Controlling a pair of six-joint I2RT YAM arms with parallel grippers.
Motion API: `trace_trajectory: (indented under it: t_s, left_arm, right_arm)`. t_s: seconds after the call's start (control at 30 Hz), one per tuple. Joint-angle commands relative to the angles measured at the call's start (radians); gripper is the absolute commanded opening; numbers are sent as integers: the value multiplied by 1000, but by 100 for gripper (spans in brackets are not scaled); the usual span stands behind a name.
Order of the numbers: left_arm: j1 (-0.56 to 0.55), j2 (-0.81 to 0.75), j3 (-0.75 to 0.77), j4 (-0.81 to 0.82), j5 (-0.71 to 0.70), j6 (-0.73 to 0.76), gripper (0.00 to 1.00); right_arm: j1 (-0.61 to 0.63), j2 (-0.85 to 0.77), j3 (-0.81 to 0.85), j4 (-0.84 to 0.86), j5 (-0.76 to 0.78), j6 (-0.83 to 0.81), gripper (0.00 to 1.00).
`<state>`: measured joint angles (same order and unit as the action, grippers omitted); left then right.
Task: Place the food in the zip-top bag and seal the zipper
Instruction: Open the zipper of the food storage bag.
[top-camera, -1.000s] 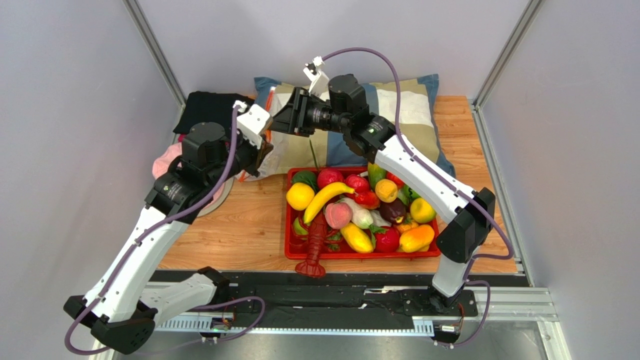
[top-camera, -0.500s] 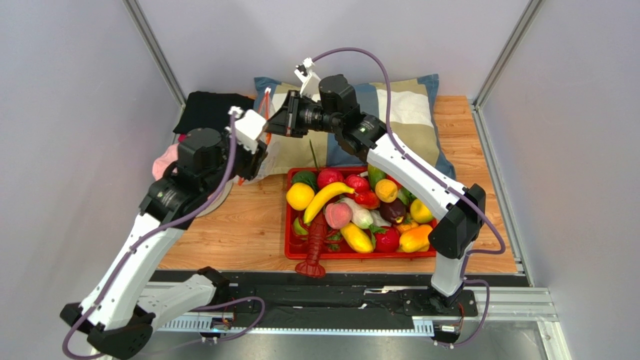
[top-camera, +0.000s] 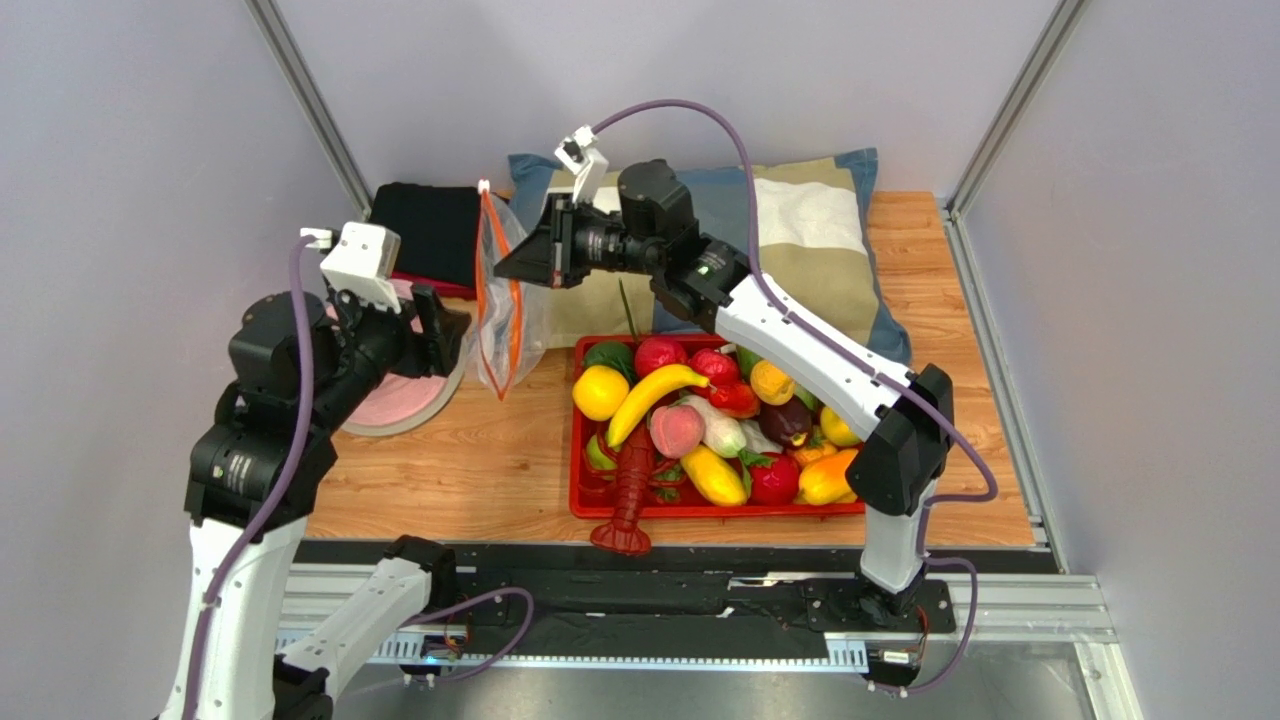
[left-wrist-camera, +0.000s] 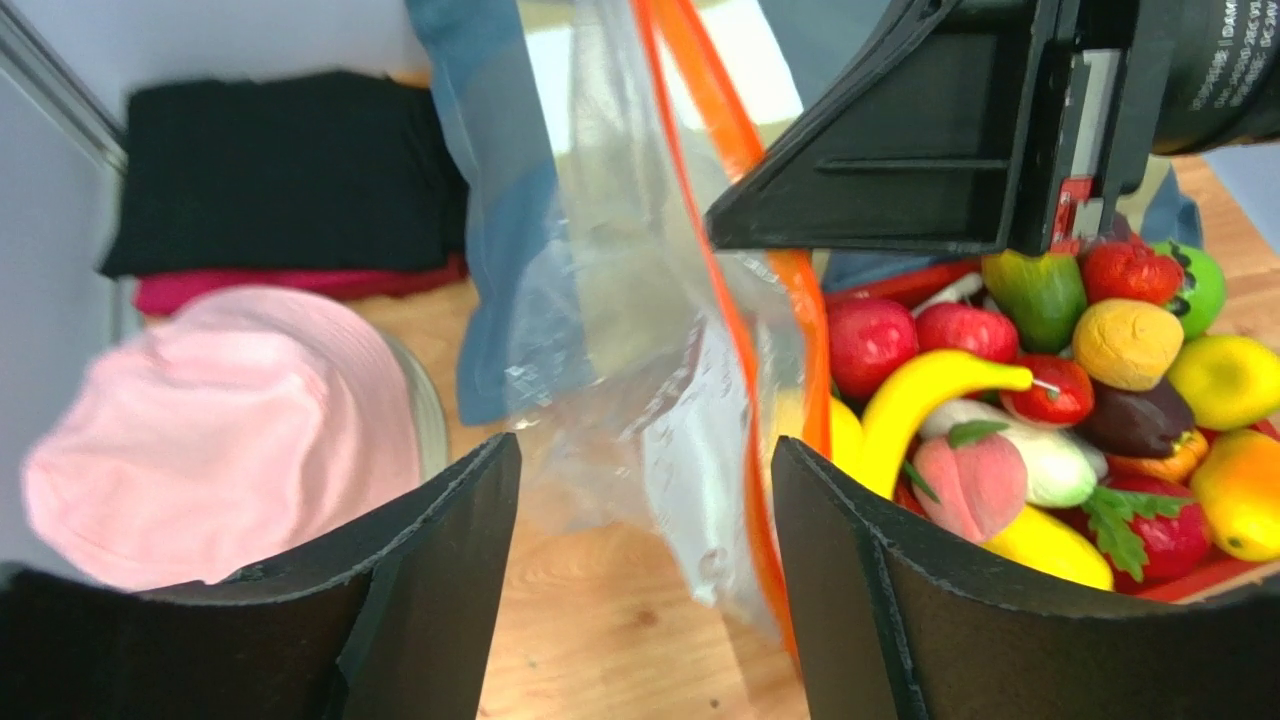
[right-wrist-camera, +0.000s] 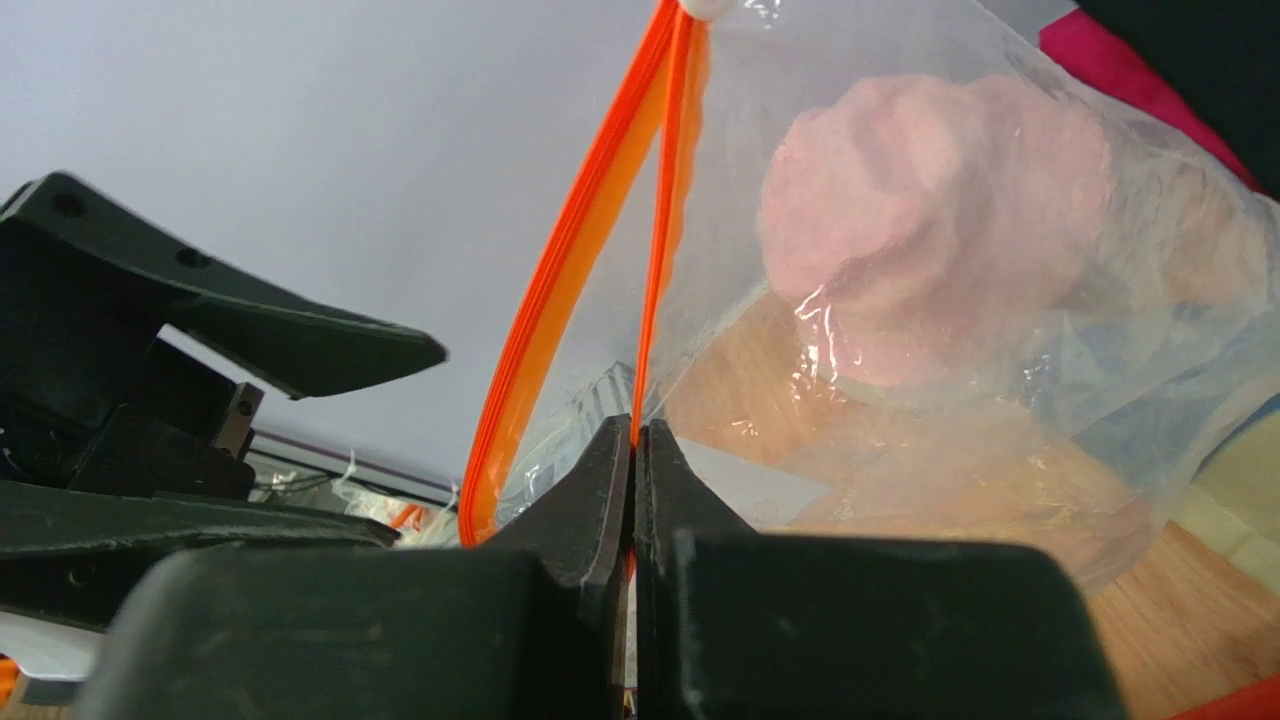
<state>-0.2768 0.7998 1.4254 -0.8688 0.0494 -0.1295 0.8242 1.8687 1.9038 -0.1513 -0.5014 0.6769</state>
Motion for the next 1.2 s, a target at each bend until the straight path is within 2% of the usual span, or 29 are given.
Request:
trace_trajectory:
  t_s: [0.0, 0.13, 0.2, 0.23, 0.3, 0.37, 0.4, 0.43, 0.47, 0.6, 0.73, 0.87, 0.93, 1.03, 1.13, 1.17]
  left_arm:
    - [30, 26, -6, -75, 90, -84, 74]
    - [45, 30, -28, -82, 84, -97, 76]
    - [73, 44, -37, -97, 63, -96, 70]
    - [83, 52, -39, -110, 43, -93, 59]
    - [122, 76, -45, -134, 5, -82, 50]
    - [169, 102, -51, -153, -9, -62, 35]
    - [186, 113, -49, -173, -5, -56, 25]
    - [208, 122, -45, -183, 0, -52, 6]
    - [252, 133, -37, -200, 27, -41, 0]
    - [335, 98, -39, -205, 26, -12, 0]
    - [337, 27, -40, -228, -89, 30, 0]
    - [337, 27, -37, -289, -183, 91, 0]
    - [338, 44, -55, -306, -151, 114, 0]
    - [337, 82, -124, -325, -2, 128, 0]
    - [334, 124, -184, -289, 78, 81, 0]
    - [329, 131, -203, -264, 101, 68, 0]
  right_arm:
    - [44, 32, 1, 84, -28, -46, 0]
    - [65, 52, 8, 105, -46, -40, 0]
    - [70, 50, 1, 117, -55, -42, 0]
    - [76, 46, -5, 124, -58, -43, 0]
    - [79, 44, -20, 134, -66, -42, 0]
    - [79, 43, -29, 142, -77, -34, 0]
    - [79, 41, -37, 142, -78, -33, 0]
    - [79, 41, -40, 142, -77, -37, 0]
    - [79, 38, -45, 137, -77, -55, 0]
    - [63, 27, -98, 119, -74, -89, 0]
    - [33, 32, -150, 69, -66, -181, 0]
    - [15, 55, -173, 10, -66, -261, 0]
    - [15, 75, -172, -1, -72, -289, 0]
    - [16, 112, -141, -27, -77, -325, 0]
    - [16, 133, -101, -77, -74, -382, 0]
    - [16, 135, -97, -100, -77, -396, 3]
